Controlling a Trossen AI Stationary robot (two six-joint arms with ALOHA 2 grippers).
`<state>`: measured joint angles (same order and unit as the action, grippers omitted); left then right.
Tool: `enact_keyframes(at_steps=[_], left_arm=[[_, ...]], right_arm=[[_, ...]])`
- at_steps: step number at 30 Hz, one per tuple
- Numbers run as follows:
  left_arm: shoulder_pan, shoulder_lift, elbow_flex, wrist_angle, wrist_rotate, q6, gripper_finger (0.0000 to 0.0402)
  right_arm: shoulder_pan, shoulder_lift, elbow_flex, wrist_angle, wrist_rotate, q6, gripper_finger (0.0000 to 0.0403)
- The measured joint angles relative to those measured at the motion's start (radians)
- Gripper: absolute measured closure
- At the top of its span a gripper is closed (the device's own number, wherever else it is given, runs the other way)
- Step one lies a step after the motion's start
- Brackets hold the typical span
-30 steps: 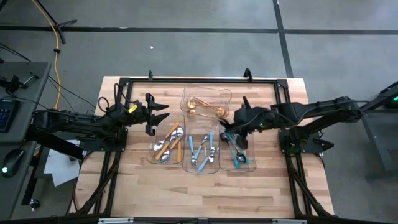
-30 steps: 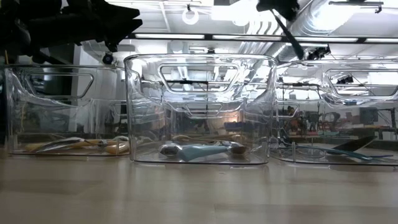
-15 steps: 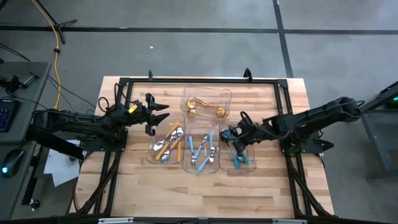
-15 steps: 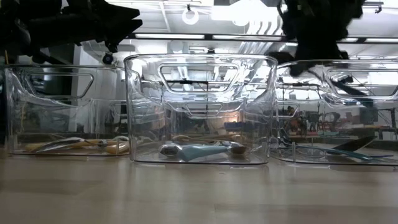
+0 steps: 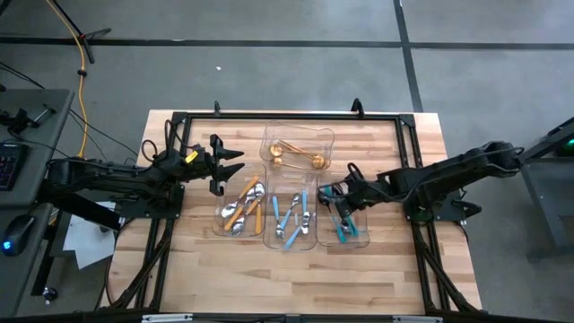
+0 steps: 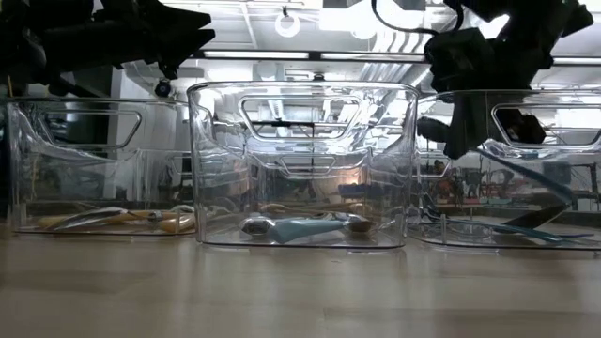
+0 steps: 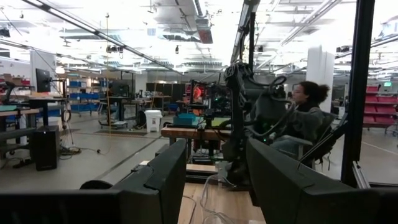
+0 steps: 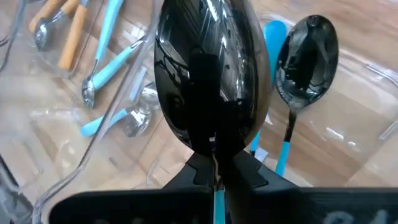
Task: Sort silverware by color (type)
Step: Put the blue spoon into the right transparent bin
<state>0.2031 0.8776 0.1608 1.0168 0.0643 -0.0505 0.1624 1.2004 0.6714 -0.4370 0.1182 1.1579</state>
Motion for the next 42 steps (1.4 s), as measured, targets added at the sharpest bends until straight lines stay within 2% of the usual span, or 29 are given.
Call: enact_keyframes(at_steps=[8, 15, 42], left_arm=[[0.0, 0.0, 0.0, 0.003, 0.0, 0.0, 0.0245], [0.0, 0.0, 0.0, 0.002, 0.0, 0.001, 0.0245], [0.0, 0.0, 0.0, 0.001, 0.0, 0.001, 0.0245]], right_arm=[[-0.008, 0.116, 0.002, 0.08, -0.072, 0.016, 0.0399], [-0.009, 0.211, 0.005, 0.079, -0.074, 0.015, 0.0399], [-0.019, 0.227, 0.004, 0.082, -0.047, 0.013, 0.0391]])
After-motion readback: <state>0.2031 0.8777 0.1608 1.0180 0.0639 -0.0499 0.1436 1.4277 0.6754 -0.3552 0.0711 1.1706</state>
